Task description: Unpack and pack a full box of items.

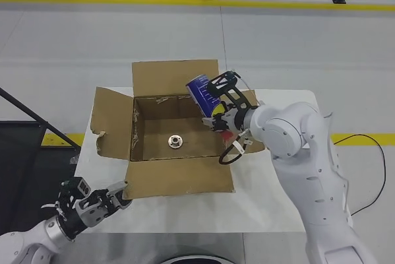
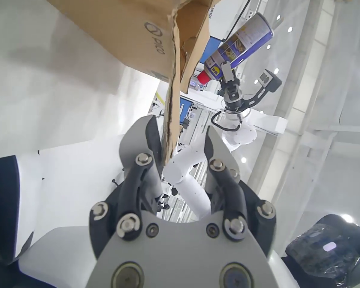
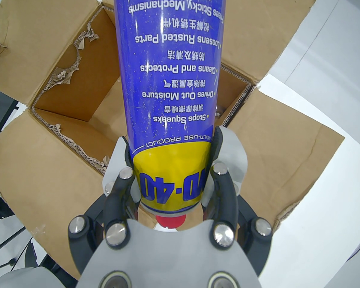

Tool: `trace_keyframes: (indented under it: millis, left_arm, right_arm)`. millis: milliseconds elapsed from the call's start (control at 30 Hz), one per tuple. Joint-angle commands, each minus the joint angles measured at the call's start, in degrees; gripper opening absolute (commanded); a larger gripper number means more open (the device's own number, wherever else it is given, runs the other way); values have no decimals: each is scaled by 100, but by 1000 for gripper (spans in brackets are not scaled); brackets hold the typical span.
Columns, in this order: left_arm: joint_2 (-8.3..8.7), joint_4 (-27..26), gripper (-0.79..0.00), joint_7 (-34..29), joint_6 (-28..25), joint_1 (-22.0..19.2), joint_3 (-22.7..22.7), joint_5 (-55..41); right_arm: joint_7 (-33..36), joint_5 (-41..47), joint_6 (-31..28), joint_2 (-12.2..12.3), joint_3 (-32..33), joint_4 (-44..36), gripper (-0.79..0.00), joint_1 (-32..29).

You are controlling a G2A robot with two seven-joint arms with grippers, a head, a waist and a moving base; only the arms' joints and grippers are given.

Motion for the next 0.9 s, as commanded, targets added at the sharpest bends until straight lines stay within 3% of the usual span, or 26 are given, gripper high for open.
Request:
trace_keyframes:
  millis: [0, 100, 200, 267, 300, 867]
  left_arm:
    - [5, 15, -428, 18, -13, 3, 40, 7]
    - [15, 31, -462, 7, -45, 7, 86, -17]
    - [26, 48, -557, -41, -100, 9, 111, -37]
    - [34, 65, -767, -68, -137, 10, 118, -51]
    - [38, 69, -785, -80, -153, 11, 121, -60]
    - [141, 279, -785, -639, -256, -10, -10, -160]
  right_arm:
    - [-17, 14, 6, 4, -13, 16, -785, 13]
    - [-29, 26, 16, 14, -28, 28, -785, 27]
    - [-16, 29, 43, 26, -31, 20, -785, 35]
    - [-7, 27, 45, 37, -30, 1, -785, 32]
    - [-1, 31, 48, 41, -28, -10, -785, 30]
    - [70, 36, 161, 106, -52, -87, -785, 120]
